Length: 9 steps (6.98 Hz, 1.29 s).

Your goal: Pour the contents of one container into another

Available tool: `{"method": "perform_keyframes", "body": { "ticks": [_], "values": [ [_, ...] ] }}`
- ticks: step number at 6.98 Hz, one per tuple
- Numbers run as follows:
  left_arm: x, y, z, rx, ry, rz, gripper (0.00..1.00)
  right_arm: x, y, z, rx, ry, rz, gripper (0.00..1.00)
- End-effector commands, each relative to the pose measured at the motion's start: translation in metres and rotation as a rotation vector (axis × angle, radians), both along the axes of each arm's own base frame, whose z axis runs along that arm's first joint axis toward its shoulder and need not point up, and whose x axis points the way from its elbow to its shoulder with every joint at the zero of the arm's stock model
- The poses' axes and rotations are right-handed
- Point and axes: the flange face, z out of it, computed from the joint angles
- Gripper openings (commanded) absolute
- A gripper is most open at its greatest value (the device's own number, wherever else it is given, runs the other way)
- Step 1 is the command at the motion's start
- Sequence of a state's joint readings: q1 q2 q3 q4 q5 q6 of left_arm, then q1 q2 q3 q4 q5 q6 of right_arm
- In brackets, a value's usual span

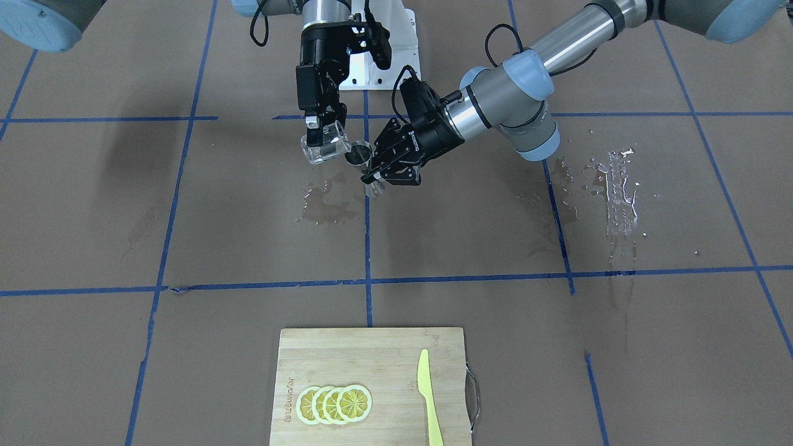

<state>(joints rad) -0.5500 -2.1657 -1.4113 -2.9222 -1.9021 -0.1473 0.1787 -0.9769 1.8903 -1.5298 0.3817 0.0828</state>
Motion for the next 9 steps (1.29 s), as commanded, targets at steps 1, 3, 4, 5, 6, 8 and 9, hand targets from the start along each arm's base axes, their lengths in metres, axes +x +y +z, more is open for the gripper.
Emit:
{"method": "perform_keyframes", "body": {
  "ticks": [1,3,4,5,6,8,9],
  "values": [
    [0.000,0.000,0.000,0.000,0.000,-0.001,0.00,0.005,0.000,-0.001,-0.047,-0.227,-0.010,0.00],
    [-0.001,0.000,0.001,0.000,0.000,-0.001,0.00,0.009,0.000,0.000,-0.054,-0.328,-0.018,0.00],
    [-0.001,0.000,0.001,0.000,0.000,-0.001,0.00,0.010,0.000,0.000,-0.055,-0.336,-0.018,0.00],
    [-0.001,0.000,0.001,0.000,0.000,-0.001,0.00,0.011,0.001,-0.001,-0.063,-0.376,-0.013,0.00],
    [-0.001,0.000,0.001,0.000,0.000,-0.001,0.00,0.014,0.001,-0.004,-0.066,-0.387,-0.016,0.00],
    [-0.001,0.000,0.001,0.000,0.000,-0.001,0.00,0.028,0.003,-0.013,-0.076,-0.452,-0.031,0.00],
    [-0.001,0.000,0.002,-0.002,-0.001,0.001,0.00,0.029,0.004,-0.004,-0.099,-0.523,-0.030,0.00]
  ]
}}
